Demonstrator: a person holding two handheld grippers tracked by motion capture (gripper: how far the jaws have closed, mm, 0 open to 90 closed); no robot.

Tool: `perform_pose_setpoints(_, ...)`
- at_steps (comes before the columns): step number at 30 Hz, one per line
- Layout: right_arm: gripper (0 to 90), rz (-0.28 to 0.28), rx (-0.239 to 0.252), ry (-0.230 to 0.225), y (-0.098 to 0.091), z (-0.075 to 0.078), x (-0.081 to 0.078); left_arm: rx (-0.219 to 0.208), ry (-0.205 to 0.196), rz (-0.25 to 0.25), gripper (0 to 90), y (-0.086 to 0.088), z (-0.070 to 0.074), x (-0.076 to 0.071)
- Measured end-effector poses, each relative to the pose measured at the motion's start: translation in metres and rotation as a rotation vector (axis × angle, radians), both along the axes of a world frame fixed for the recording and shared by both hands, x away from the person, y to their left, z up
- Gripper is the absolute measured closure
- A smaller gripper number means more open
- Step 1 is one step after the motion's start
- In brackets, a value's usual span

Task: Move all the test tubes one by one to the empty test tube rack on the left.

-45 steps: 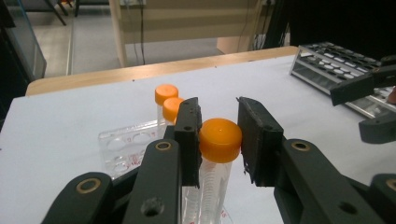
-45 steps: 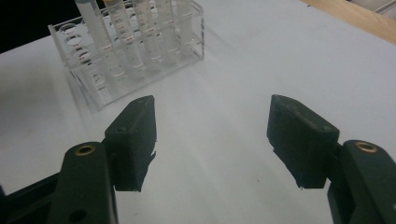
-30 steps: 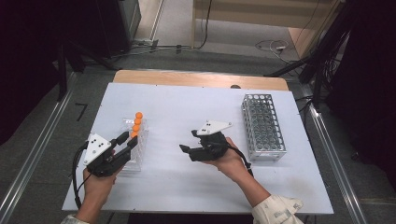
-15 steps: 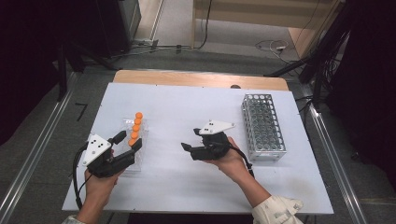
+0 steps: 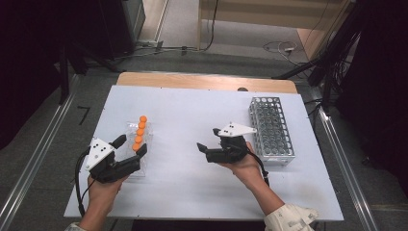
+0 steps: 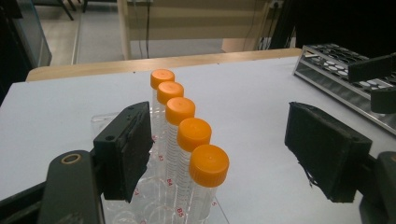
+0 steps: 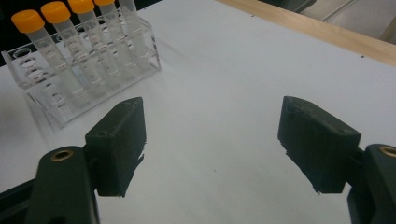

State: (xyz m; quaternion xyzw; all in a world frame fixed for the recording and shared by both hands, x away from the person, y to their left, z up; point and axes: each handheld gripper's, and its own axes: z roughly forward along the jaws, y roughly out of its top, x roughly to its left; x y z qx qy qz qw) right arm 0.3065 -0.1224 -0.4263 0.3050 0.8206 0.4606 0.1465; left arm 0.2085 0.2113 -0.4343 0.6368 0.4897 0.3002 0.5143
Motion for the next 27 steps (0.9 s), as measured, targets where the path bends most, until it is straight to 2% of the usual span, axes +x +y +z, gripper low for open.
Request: perform_pose_setpoints(27, 22.3, -0.051, 0.014, -0.009, -0.029, 0.004, -0.002, -0.014, 0.007, 0.014, 22.3, 0.003, -0.001, 0.001)
